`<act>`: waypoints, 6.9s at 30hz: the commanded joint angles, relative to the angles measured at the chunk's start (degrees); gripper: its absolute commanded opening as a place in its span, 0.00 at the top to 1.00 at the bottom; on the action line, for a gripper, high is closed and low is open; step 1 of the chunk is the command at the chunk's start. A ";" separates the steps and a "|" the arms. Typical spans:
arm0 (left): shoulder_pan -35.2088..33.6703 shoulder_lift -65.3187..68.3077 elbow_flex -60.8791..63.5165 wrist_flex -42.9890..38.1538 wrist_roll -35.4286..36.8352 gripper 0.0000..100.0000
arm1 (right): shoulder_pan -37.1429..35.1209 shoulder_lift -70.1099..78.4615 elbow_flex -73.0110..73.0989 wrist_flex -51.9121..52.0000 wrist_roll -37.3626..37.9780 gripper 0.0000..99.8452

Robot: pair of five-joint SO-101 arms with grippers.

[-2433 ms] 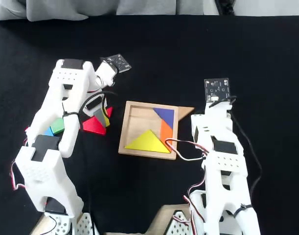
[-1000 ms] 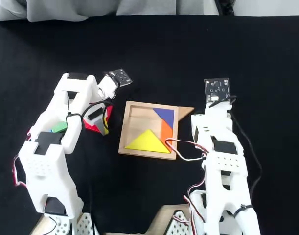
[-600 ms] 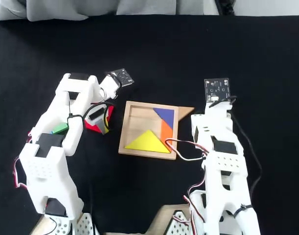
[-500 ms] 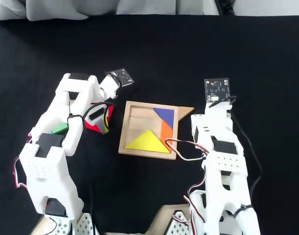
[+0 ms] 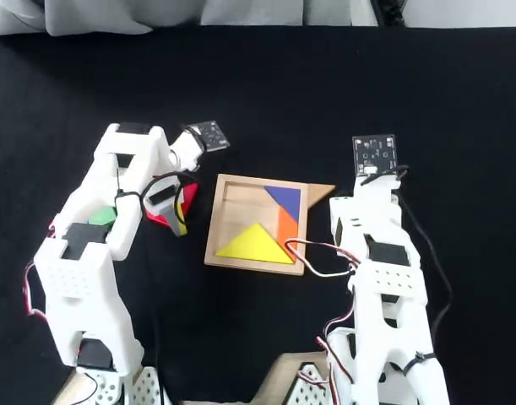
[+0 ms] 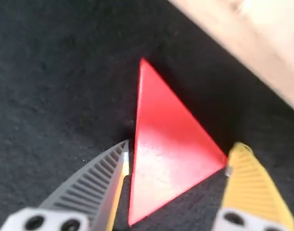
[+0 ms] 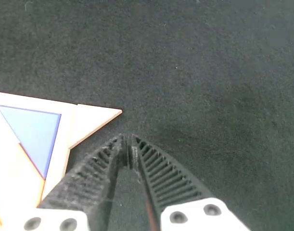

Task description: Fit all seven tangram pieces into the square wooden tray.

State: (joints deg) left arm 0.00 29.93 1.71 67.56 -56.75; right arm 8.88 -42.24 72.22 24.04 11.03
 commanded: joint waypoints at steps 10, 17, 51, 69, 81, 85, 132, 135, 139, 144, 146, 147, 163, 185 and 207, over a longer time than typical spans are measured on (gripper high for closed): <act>-1.36 0.18 -0.40 0.97 -12.48 0.65 | -0.70 -1.63 -0.66 -1.14 0.62 0.98; 0.75 0.09 -0.40 1.41 -11.96 0.73 | -0.70 -1.63 -0.66 -1.14 0.62 0.98; 3.65 0.35 -1.71 3.52 12.22 0.65 | -0.70 -1.89 -0.66 -0.88 0.62 0.98; 3.12 0.35 -2.24 3.34 9.05 0.84 | -0.70 -1.80 -0.57 -0.88 0.62 0.98; 3.21 -4.66 -2.95 4.66 9.93 0.84 | -0.70 -1.80 -0.57 -0.88 0.62 0.98; 4.88 -8.79 0.48 6.15 10.29 0.84 | -0.70 -1.80 -0.57 -0.88 0.62 0.98; 8.22 -36.13 42.07 -33.67 23.30 0.84 | -2.81 -1.63 -0.13 -0.79 3.87 0.98; 8.31 -36.04 38.37 -27.87 23.30 0.84 | -3.25 -1.63 -0.04 -0.79 3.87 0.98; 8.75 -36.04 34.59 -22.33 23.47 0.80 | -3.34 -1.63 -0.04 -0.79 3.87 0.98; 6.73 -36.13 31.52 -19.08 31.65 0.63 | -3.43 -1.54 0.22 -0.88 3.87 0.98; 6.20 -35.96 31.69 -20.57 31.74 0.63 | -3.43 -1.54 0.22 -0.88 3.96 0.98; 6.20 -35.87 32.40 -21.89 31.74 0.63 | -3.43 -1.54 0.22 -0.88 3.96 0.98; 4.62 -15.03 15.60 -16.00 31.82 0.63 | -3.43 -1.54 0.22 -0.88 3.96 0.98; 0.66 -18.02 14.20 -12.66 26.99 0.72 | -3.43 -1.54 0.22 -0.88 3.96 0.98; 5.49 -15.91 18.51 -14.77 26.02 0.67 | -3.52 -1.71 0.66 -0.79 6.24 0.98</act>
State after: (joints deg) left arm 5.27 11.65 23.25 53.23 -29.14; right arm 6.42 -42.24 73.19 24.04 16.66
